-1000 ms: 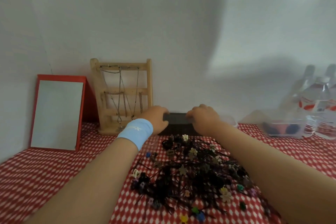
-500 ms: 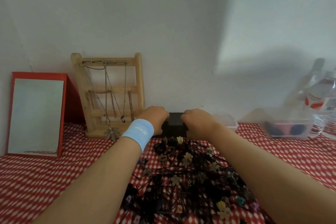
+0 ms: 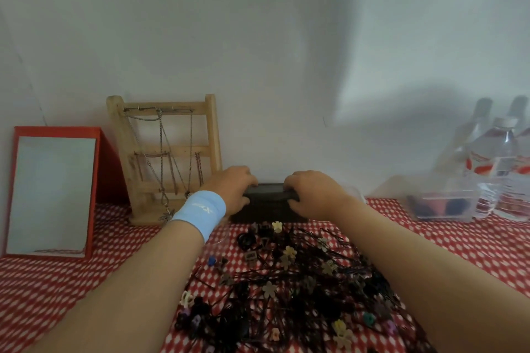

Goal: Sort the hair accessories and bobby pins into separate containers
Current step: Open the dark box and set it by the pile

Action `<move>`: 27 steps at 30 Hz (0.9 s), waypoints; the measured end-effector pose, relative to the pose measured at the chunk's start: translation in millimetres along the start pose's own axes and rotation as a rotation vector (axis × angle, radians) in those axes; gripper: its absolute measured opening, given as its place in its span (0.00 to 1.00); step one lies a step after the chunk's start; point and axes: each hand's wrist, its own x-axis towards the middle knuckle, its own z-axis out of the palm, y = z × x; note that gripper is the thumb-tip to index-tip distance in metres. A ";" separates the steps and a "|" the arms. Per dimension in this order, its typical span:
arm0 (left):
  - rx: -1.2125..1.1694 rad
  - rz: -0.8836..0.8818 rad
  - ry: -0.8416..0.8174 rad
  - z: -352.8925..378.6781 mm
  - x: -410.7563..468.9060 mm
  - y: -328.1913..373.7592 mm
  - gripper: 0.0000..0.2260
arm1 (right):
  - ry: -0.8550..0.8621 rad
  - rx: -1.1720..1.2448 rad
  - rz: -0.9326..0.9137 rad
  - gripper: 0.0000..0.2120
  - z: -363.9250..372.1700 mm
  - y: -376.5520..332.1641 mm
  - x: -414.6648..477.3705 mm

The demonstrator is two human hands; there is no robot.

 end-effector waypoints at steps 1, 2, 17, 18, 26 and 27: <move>-0.017 0.023 0.115 2.1 -3.4 1.2 0.14 | 0.024 0.007 0.009 0.11 0.5 -0.7 0.4; -0.045 0.054 0.238 4.0 -7.1 3.9 0.11 | 0.064 0.013 0.018 0.13 1.6 -1.0 1.2; -0.160 -0.132 -0.145 10.4 -11.5 25.6 0.14 | 0.191 -0.028 0.207 0.19 17.8 -9.8 2.5; -0.165 -0.138 -0.150 9.9 -10.2 25.6 0.13 | 0.137 -0.045 0.201 0.22 22.0 -9.9 3.0; -0.216 -0.155 -0.229 8.2 -8.1 25.8 0.12 | 0.004 0.175 0.230 0.34 26.7 -15.8 -2.1; -0.212 -0.157 -0.258 4.8 -8.0 27.1 0.13 | -0.010 0.179 0.245 0.36 23.4 -16.6 -1.9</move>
